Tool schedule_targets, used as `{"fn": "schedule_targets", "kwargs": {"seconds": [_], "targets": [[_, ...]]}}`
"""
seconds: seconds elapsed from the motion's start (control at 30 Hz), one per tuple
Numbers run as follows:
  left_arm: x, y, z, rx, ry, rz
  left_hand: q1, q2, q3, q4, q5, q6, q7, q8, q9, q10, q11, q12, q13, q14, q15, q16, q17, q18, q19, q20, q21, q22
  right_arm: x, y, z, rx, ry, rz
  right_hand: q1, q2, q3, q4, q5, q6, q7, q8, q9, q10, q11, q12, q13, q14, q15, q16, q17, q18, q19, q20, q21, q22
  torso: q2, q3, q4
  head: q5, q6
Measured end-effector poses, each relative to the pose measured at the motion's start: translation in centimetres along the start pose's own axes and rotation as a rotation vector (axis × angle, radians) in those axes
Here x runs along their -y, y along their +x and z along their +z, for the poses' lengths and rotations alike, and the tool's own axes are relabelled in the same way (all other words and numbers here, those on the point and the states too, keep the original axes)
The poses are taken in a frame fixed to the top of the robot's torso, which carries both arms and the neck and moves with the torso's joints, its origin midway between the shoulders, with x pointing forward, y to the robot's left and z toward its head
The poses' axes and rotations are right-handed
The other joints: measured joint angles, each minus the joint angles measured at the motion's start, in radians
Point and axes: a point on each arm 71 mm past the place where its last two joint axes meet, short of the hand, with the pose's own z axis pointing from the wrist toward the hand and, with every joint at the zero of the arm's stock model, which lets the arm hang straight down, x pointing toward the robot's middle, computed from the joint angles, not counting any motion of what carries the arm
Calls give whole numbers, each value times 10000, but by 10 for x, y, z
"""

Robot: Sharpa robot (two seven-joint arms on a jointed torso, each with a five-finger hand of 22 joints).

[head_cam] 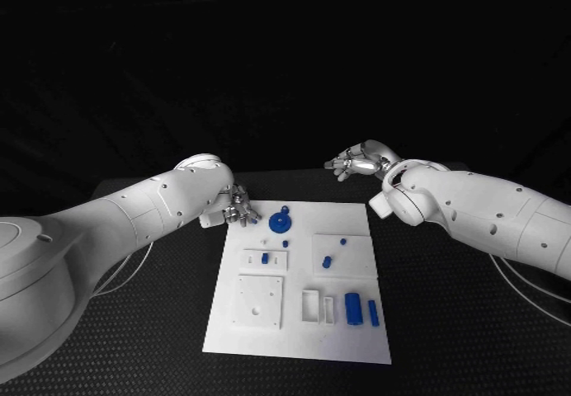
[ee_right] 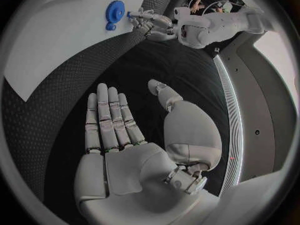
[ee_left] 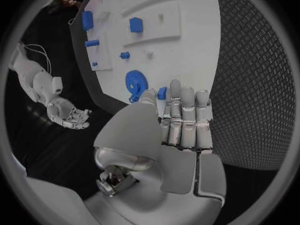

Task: Assemble the parts on the task board

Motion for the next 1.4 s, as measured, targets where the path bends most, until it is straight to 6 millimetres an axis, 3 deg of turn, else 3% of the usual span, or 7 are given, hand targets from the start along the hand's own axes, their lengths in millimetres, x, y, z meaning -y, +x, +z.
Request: {"fn": "schedule_targets", "kwargs": {"seconds": [0.2, 0.23, 0.3, 0.77, 0.8, 0.93, 1.4], "targets": [[-2, -2, 0, 113, -1, -90, 962, 304, -180, -10, -403, 463, -225, 335, -286, 334, -148, -59, -66, 184, -148, 270, 125, 2, 135, -21, 0, 206, 0, 0, 0, 11, 9, -3, 0, 0, 0, 0, 0, 0, 0, 0, 0, 0, 0, 0, 0, 0, 0, 0, -1, 0, 0, 0, 0, 0, 0, 0, 0, -35, -18], [-2, -2, 0, 137, 13, -103, 1237, -6, 1004, 99, -1984, 570, -250, 367, -454, 470, -178, -194, -134, 236, -167, 361, 161, 2, 263, -35, 0, 215, 0, -1, 0, 12, 10, -4, 0, 0, 0, 0, 0, 0, 0, 0, 0, 0, 0, 0, 0, 0, 0, 0, 0, 1, 0, 0, 0, 0, -1, 1, 0, -38, -20], [-2, -2, 0, 174, 37, -122, 1136, -330, 2278, 312, -2898, 674, -291, 367, -577, 565, -134, -273, -174, 264, -170, 433, 186, 0, 328, -69, 0, 261, 1, -1, 0, 15, 13, -4, 0, 0, 0, 0, 0, 0, 0, -1, 0, 0, 0, 0, 0, 0, 0, 0, 0, 0, 0, 0, 0, 0, -1, 2, 1, -40, -25], [-8, -5, -2, 437, 236, -556, 282, -707, 2774, 361, -2456, 1238, -463, 583, -825, 1250, -297, -517, -163, 381, -206, 897, 314, 1, 364, -105, 266, 802, 2, -3, -1, 44, 39, -11, 0, 0, 0, 0, 0, 0, 0, -1, 0, 0, 0, 0, 1, 0, 0, 0, -2, 0, 0, 0, 0, 9, -7, 4, 7, -13, -36], [-9, -6, -3, 440, 254, -630, -59, -695, 2866, 84, -2318, 1307, -495, 697, -844, 1387, -357, -573, -162, 473, -300, 928, 313, 3, 392, -77, 266, 849, 2, -3, -1, 49, 44, -13, 0, 0, 0, 0, 0, 0, 0, -1, -4, 0, 0, 0, 0, 0, 0, 0, -2, 0, 0, 0, 0, 9, -8, 5, 11, -13, -38], [-14, -10, -6, 433, 337, -925, -4095, -393, 5795, -3891, -2052, 1564, -503, 734, -933, 1695, -388, -815, -17, 498, -331, 1015, 218, -156, 801, -187, 268, 1098, 3, -4, -2, 60, 55, -15, 0, 0, 0, 0, 0, 0, 0, -1, -8, 0, 0, 0, -8, 0, 0, 0, 7, 0, 0, 0, 0, 8, -9, 5, 25, -18, -31], [-11, -10, -22, -84, 998, -1492, -5473, -38, 6602, -4757, -1480, 1703, -542, 713, -883, 1794, -401, -815, 101, 503, -327, 1181, 216, -158, 916, -232, 232, 1222, 6, -8, -4, 107, 102, -25, 0, 0, 0, 0, 0, 0, 0, -1, -7, 0, 0, 0, -7, 0, 0, 0, 6, 0, 0, 0, 0, 18, -14, 6, 32, 63, 11]]}}
